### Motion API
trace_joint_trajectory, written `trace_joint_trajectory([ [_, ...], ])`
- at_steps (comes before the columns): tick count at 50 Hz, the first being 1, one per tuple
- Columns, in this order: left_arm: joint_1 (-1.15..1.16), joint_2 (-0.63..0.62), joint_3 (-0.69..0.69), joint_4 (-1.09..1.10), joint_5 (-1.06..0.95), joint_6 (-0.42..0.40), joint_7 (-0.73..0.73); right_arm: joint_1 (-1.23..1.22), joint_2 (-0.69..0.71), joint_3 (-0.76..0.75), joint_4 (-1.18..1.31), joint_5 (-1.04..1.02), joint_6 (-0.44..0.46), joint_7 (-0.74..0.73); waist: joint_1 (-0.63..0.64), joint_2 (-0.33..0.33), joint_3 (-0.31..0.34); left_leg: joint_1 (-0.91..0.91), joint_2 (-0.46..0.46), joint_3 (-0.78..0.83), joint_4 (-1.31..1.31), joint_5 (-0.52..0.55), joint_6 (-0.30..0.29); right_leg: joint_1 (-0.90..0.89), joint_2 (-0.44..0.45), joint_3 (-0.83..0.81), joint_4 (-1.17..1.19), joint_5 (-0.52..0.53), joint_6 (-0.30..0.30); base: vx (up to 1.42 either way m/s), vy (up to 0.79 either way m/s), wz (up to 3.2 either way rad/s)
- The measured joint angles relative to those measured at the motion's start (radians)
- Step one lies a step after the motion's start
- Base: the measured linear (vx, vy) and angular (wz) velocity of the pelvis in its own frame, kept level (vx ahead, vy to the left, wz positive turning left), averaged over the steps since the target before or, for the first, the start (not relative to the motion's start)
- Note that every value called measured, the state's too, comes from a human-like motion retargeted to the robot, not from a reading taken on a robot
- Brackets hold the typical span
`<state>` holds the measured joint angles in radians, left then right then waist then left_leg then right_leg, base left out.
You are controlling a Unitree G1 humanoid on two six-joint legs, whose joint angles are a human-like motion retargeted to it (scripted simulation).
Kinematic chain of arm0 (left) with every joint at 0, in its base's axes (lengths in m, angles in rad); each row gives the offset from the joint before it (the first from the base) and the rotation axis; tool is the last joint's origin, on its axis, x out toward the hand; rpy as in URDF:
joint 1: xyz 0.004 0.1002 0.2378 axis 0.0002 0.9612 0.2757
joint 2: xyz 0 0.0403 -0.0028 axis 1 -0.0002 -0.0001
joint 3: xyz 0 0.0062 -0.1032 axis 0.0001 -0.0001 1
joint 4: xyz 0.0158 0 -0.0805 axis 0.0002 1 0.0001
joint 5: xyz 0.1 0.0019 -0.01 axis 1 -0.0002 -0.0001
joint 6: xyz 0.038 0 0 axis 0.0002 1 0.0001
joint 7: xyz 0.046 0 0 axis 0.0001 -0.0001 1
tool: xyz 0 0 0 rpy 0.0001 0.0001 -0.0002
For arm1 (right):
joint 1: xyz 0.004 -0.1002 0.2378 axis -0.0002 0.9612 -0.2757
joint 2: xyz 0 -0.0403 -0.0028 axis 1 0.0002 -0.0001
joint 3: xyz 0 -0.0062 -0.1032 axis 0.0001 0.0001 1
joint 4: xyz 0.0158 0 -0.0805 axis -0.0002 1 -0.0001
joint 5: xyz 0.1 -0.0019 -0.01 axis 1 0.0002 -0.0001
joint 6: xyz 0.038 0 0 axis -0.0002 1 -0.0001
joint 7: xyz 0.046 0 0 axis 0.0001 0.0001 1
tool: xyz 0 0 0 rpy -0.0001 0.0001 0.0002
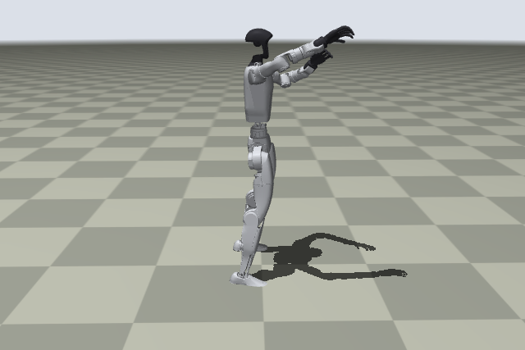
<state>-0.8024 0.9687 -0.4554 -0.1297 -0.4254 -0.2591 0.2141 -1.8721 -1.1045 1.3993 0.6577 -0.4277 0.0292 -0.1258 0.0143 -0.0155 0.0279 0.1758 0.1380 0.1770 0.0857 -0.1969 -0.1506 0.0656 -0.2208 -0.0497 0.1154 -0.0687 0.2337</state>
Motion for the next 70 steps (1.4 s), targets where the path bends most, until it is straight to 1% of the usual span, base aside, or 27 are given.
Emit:
trace_joint_trajectory([
  [3,-0.016,-0.015,-0.034,-0.004,-0.019,0.006,-0.012,0.025,0.059,0.000,-0.166,-0.069,-0.017,-0.009,0.019,0.004,0.004,0.034,0.001,-0.011,-0.065,0.022,-0.009,0.003,0.009,0.000,-0.003,0.004,-0.004,0.00,0.00,0.00],
  [5,-0.033,-0.024,-0.066,-0.009,-0.029,0.007,-0.021,0.009,0.107,-0.003,-0.283,-0.056,-0.034,-0.017,0.030,0.005,-0.001,0.031,-0.001,-0.018,-0.066,0.024,-0.006,0.003,0.007,-0.005,-0.002,0.004,-0.005,0.00,0.00,0.00],
  [8,-0.081,-0.038,-0.121,-0.015,-0.047,0.011,-0.029,-0.051,0.196,-0.056,-0.408,0.082,-0.045,-0.049,0.047,0.004,-0.010,0.020,-0.002,-0.031,-0.064,0.024,-0.005,0.002,0.004,-0.016,-0.002,0.004,-0.005,0.00,0.01,0.21],
  [10,-0.125,-0.051,-0.159,-0.016,-0.056,0.012,-0.031,-0.103,0.257,-0.107,-0.443,0.209,-0.044,-0.080,0.060,0.001,-0.015,0.011,-0.004,-0.042,-0.062,0.024,-0.005,0.002,0.001,-0.025,-0.003,0.004,-0.004,0.01,0.01,0.27],
  [13,-0.184,-0.065,-0.199,-0.019,-0.063,0.009,-0.021,-0.182,0.352,-0.190,-0.410,0.376,-0.045,-0.154,0.069,-0.011,-0.033,-0.032,-0.010,-0.053,-0.005,0.007,0.001,-0.001,-0.012,-0.045,0.000,0.000,-0.003,0.01,0.02,0.34],
  [15,-0.218,-0.077,-0.213,-0.021,-0.068,0.004,-0.010,-0.234,0.406,-0.239,-0.361,0.440,-0.045,-0.208,0.077,-0.017,-0.045,-0.047,-0.011,-0.063,0.005,0.004,0.001,-0.004,-0.016,-0.055,0.001,0.000,-0.003,0.02,0.01,0.28],
  [20,-0.256,-0.106,-0.208,-0.027,-0.071,-0.008,0.010,-0.316,0.484,-0.300,-0.251,0.426,-0.027,-0.292,0.092,-0.026,-0.060,-0.056,-0.015,-0.079,0.005,0.004,0.003,-0.004,-0.021,-0.071,0.005,-0.004,-0.003,0.01,0.00,0.08],
  [23,-0.245,-0.115,-0.196,-0.029,-0.073,-0.006,0.009,-0.284,0.496,-0.298,-0.230,0.429,-0.024,-0.267,0.089,-0.027,-0.064,-0.053,-0.015,-0.082,0.005,0.002,0.004,0.000,-0.021,-0.074,0.007,-0.007,-0.004,0.00,0.00,0.00],
  [27,-0.213,-0.113,-0.187,-0.027,-0.072,0.006,-0.004,-0.144,0.478,-0.267,-0.233,0.459,-0.021,-0.181,0.077,-0.027,-0.065,-0.042,-0.012,-0.077,0.006,-0.002,0.004,0.007,-0.018,-0.068,0.008,-0.009,-0.005,0.00,0.00,0.00],
  [30,-0.195,-0.099,-0.185,-0.023,-0.067,0.014,-0.013,-0.004,0.431,-0.218,-0.243,0.395,-0.010,-0.128,0.072,-0.021,-0.058,0.002,-0.006,-0.072,-0.053,0.013,-0.001,0.013,-0.005,-0.054,0.005,-0.006,-0.007,0.00,-0.01,-0.24],
  [32,-0.191,-0.084,-0.187,-0.020,-0.054,0.009,-0.017,0.079,0.368,-0.164,-0.248,0.236,-0.013,-0.100,0.070,-0.022,-0.051,0.005,-0.007,-0.060,-0.038,0.009,0.004,0.018,-0.007,-0.047,0.006,-0.009,-0.007,0.00,0.00,-0.22],
  [35,-0.182,-0.049,-0.185,-0.025,-0.035,0.001,-0.011,0.173,0.262,-0.085,-0.217,-0.090,0.001,-0.091,0.066,-0.018,-0.050,0.027,-0.006,-0.048,-0.066,0.021,0.006,0.016,-0.002,-0.034,0.004,-0.006,-0.007,0.00,-0.01,-0.25],
  [37,-0.175,-0.018,-0.184,-0.036,-0.021,-0.002,-0.007,0.201,0.180,-0.049,-0.185,-0.215,0.010,-0.081,0.058,-0.018,-0.051,0.016,-0.008,-0.035,-0.043,0.017,0.009,0.013,-0.006,-0.028,0.004,-0.007,-0.004,0.00,0.00,-0.10],
  [39,-0.169,0.020,-0.186,-0.050,-0.011,-0.004,-0.005,0.201,0.099,-0.033,-0.154,-0.266,0.018,-0.078,0.048,-0.016,-0.049,0.011,-0.008,-0.026,-0.033,0.015,0.009,0.009,-0.007,-0.022,0.003,-0.005,-0.002,0.00,0.00,0.00],
  [43,-0.160,0.111,-0.205,-0.085,-0.002,-0.014,-0.008,0.096,-0.040,-0.001,-0.116,-0.257,0.026,-0.092,0.016,-0.022,-0.048,-0.002,-0.008,-0.013,-0.020,0.012,0.004,-0.001,-0.008,-0.014,-0.002,-0.001,0.004,0.00,0.00,0.00],
  [45,-0.152,0.149,-0.213,-0.100,-0.006,-0.022,-0.008,0.022,-0.083,0.001,-0.112,-0.115,0.007,-0.118,-0.002,-0.025,-0.050,-0.005,-0.008,-0.009,-0.021,0.012,-0.001,-0.005,-0.008,-0.013,-0.006,0.002,0.007,0.00,0.00,0.00],
  [47,-0.162,0.207,-0.238,-0.111,-0.003,-0.024,-0.009,-0.044,-0.114,0.001,-0.063,-0.279,0.049,-0.124,-0.028,-0.048,-0.050,0.011,-0.008,-0.009,-0.062,0.026,-0.011,-0.009,-0.003,-0.009,-0.012,0.009,0.009,0.00,0.00,0.00],
  [50,-0.171,0.235,-0.243,-0.108,0.008,-0.026,-0.002,-0.146,-0.133,0.001,0.010,-0.295,0.075,-0.131,-0.049,-0.061,-0.034,0.026,-0.008,-0.008,-0.089,0.034,-0.021,-0.006,0.000,-0.008,-0.017,0.014,0.013,0.00,0.00,0.00],
  [52,-0.167,0.238,-0.232,-0.101,0.020,-0.028,0.004,-0.187,-0.132,0.001,0.060,-0.281,0.076,-0.123,-0.061,-0.072,-0.035,0.001,-0.011,-0.006,-0.044,0.022,-0.011,-0.007,-0.009,-0.013,-0.015,0.011,0.014,0.00,0.00,0.00],
  [53,-0.161,0.233,-0.221,-0.097,0.018,-0.026,0.007,-0.203,-0.127,0.001,0.085,-0.282,0.085,-0.123,-0.062,-0.070,-0.033,0.015,-0.009,-0.010,-0.073,0.029,-0.020,-0.007,-0.004,-0.011,-0.017,0.014,0.014,0.00,0.00,0.00],
  [55,-0.148,0.221,-0.200,-0.088,0.027,-0.026,0.007,-0.209,-0.121,0.001,0.118,-0.266,0.079,-0.108,-0.068,-0.077,-0.033,-0.006,-0.012,-0.008,-0.031,0.019,-0.008,-0.005,-0.012,-0.017,-0.014,0.010,0.014,0.00,0.00,0.00],
  [58,-0.130,0.189,-0.173,-0.077,0.025,-0.022,0.001,-0.156,-0.116,0.001,0.124,-0.270,0.065,-0.086,-0.065,-0.079,-0.029,-0.004,-0.012,-0.015,-0.031,0.017,-0.007,0.000,-0.012,-0.022,-0.011,0.008,0.012,0.00,0.00,0.00],
  [64,-0.107,0.089,-0.149,-0.056,0.008,-0.008,-0.019,0.065,-0.091,0.001,0.008,-0.264,0.003,-0.007,-0.031,-0.067,-0.021,-0.005,-0.012,-0.032,-0.015,0.009,0.000,0.013,-0.015,-0.036,-0.002,-0.002,0.004,0.00,0.00,0.00],
  [67,-0.105,0.037,-0.148,-0.043,-0.005,0.006,-0.033,0.139,-0.038,0.001,-0.081,-0.234,-0.026,0.033,-0.011,-0.051,-0.018,0.010,-0.013,-0.045,-0.038,0.015,-0.003,0.021,-0.014,-0.043,0.000,-0.004,0.000,0.00,0.00,0.00],
  [70,-0.121,-0.004,-0.165,-0.033,-0.022,0.017,-0.043,0.140,0.034,0.001,-0.186,-0.174,-0.036,0.026,0.007,-0.038,-0.019,0.027,-0.013,-0.061,-0.072,0.025,-0.007,0.028,-0.012,-0.052,-0.001,-0.004,-0.002,0.00,0.00,0.00],
])
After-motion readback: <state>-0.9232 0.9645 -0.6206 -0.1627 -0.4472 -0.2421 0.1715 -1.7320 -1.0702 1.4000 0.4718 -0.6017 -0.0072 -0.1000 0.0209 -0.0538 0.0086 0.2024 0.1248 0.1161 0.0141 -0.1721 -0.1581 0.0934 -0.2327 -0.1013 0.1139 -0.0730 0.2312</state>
